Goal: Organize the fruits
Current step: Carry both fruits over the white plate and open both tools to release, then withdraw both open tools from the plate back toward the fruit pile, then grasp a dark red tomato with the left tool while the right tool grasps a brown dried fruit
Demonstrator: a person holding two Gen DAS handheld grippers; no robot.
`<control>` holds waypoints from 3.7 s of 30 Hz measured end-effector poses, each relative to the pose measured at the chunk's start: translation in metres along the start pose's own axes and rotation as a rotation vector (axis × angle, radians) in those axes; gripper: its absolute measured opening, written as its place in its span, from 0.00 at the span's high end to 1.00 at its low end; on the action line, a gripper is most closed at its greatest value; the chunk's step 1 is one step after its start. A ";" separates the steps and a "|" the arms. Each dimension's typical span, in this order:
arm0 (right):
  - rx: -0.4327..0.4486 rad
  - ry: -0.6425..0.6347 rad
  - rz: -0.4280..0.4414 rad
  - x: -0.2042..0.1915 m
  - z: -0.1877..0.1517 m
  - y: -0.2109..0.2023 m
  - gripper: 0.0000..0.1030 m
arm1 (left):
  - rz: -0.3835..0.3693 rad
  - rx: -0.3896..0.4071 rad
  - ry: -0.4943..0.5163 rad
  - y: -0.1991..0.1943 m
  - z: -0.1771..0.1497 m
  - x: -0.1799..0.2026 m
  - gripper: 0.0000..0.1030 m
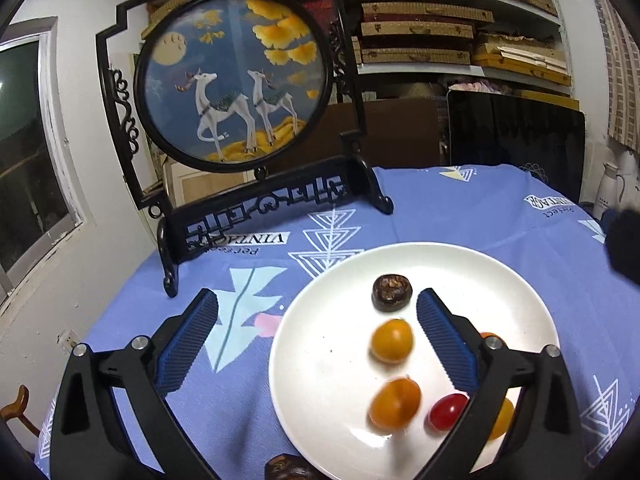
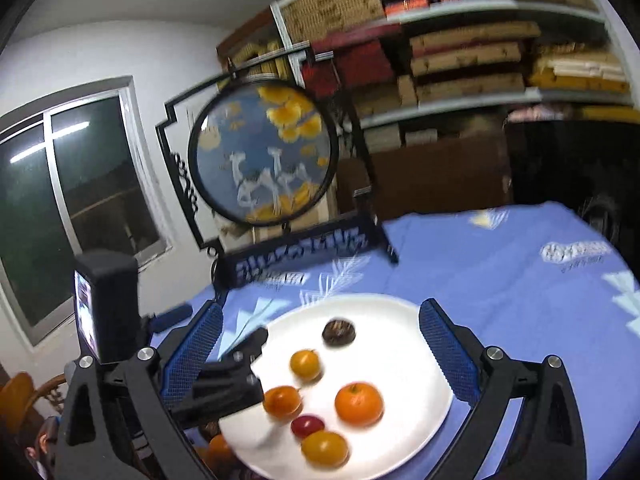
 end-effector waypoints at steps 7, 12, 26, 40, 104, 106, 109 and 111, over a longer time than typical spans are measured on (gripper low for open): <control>0.034 0.004 0.075 -0.018 -0.014 -0.038 0.04 | -0.013 0.022 0.003 -0.009 0.004 -0.002 0.06; -0.101 -0.047 -0.031 -0.011 -0.049 -0.067 0.04 | -0.038 0.063 -0.024 -0.026 0.009 -0.005 0.06; -0.277 -0.189 -0.193 0.001 -0.124 -0.122 0.04 | -0.102 0.075 0.006 -0.112 -0.043 -0.058 0.05; -0.602 -0.251 -0.105 -0.029 -0.174 -0.048 0.40 | -0.206 -0.195 0.105 -0.136 -0.143 -0.057 0.05; -0.580 -0.372 -0.128 -0.023 -0.184 -0.089 0.60 | -0.262 -0.357 0.086 -0.107 -0.177 -0.046 0.45; -0.581 -0.369 -0.127 -0.023 -0.184 -0.090 0.60 | -0.270 -0.371 0.091 -0.104 -0.179 -0.042 0.45; -0.581 -0.369 -0.127 -0.023 -0.184 -0.090 0.60 | -0.276 -0.399 0.095 -0.097 -0.183 -0.037 0.58; -0.582 -0.364 -0.126 -0.023 -0.184 -0.090 0.60 | -0.275 -0.406 0.073 -0.094 -0.182 -0.037 0.61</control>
Point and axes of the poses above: each gripper's, at about its wrist camera, not at the fingertips, and y roughly the way its jaws point, x to its right, z to its top, the point moved 3 cm from there along y, roughly the way its jaws point, and after that the axes turned 3 degrees about -x, right-handed, at the moved point
